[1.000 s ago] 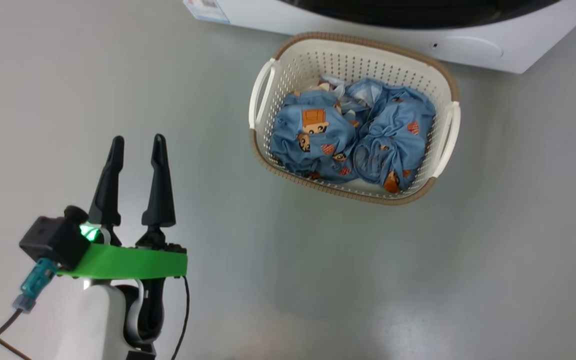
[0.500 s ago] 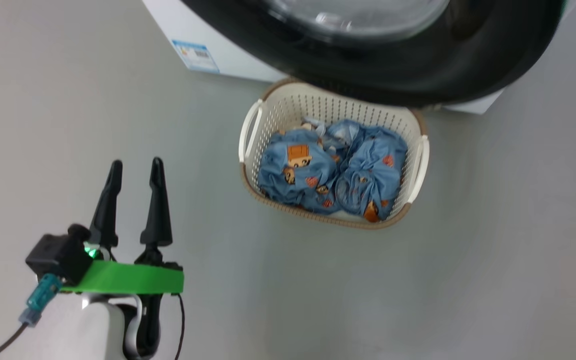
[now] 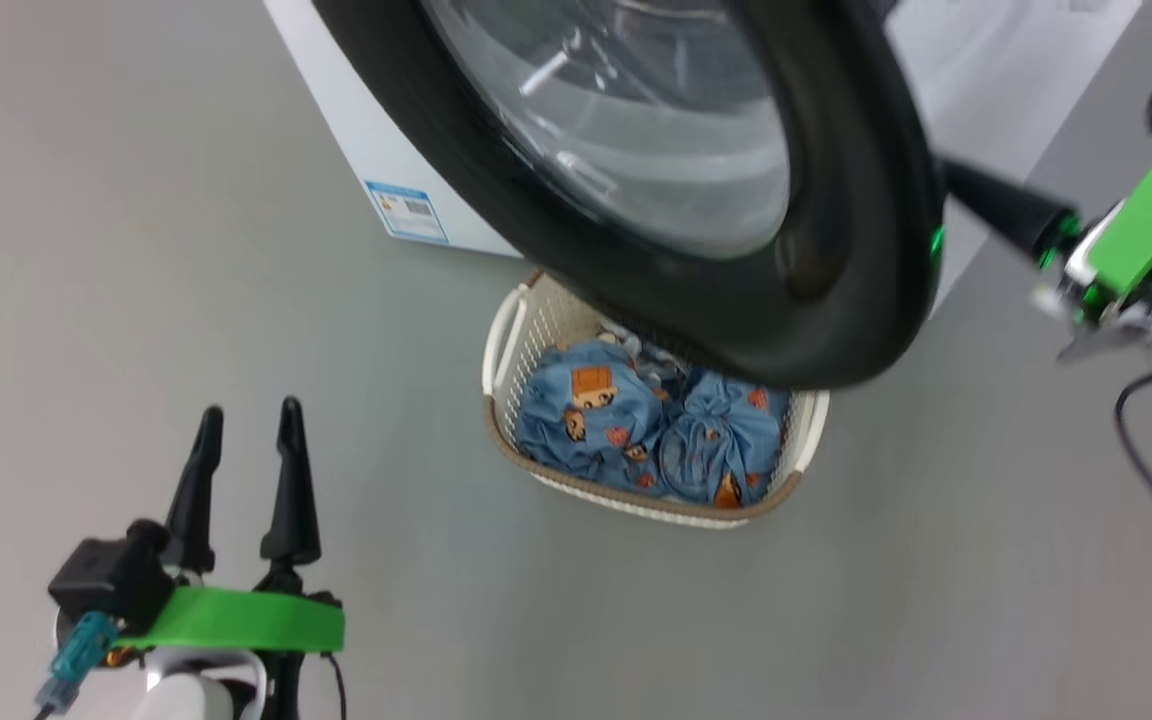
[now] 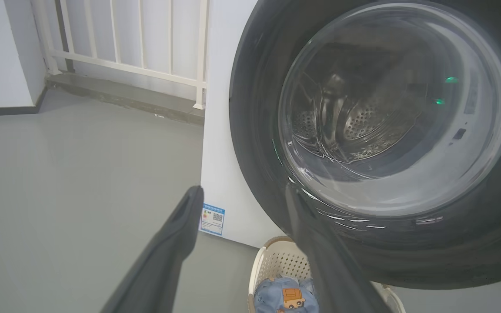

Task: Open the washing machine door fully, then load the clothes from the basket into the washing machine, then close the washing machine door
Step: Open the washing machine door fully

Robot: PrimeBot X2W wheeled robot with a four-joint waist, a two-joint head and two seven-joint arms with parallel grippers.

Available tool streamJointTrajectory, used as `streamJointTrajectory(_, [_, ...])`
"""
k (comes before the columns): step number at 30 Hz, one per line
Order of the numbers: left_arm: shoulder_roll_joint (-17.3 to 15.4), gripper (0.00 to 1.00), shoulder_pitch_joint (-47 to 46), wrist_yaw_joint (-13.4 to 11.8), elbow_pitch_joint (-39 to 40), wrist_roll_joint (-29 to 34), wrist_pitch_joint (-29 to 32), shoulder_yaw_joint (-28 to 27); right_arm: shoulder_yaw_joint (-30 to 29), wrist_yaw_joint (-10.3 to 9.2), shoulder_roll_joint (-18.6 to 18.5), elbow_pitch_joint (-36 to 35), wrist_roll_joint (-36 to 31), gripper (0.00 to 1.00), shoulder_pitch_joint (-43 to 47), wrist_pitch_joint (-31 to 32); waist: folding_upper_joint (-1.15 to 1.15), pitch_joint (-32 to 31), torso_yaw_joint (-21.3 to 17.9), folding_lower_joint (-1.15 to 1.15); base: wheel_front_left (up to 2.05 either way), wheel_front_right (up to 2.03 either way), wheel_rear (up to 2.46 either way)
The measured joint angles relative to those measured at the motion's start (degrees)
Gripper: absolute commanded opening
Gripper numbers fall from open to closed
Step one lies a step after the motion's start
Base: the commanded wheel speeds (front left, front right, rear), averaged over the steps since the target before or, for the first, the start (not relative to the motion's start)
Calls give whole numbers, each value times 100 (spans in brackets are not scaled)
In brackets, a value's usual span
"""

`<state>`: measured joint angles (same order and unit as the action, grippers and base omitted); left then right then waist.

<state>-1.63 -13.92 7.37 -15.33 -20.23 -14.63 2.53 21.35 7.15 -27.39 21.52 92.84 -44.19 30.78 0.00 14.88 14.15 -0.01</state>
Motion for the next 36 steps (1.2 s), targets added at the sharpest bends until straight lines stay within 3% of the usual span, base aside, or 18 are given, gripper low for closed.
streamJointTrajectory(15, [-7,100,374,-1,-368,124,1,-103,-11,0,363,-813,98,0,1376,174,0,-666,560,1,0,0,0])
streamJointTrajectory(36, [-88,100,480,-1,-501,124,1,-78,44,0,884,-970,90,0,1963,478,0,-1072,1337,1,0,0,0])
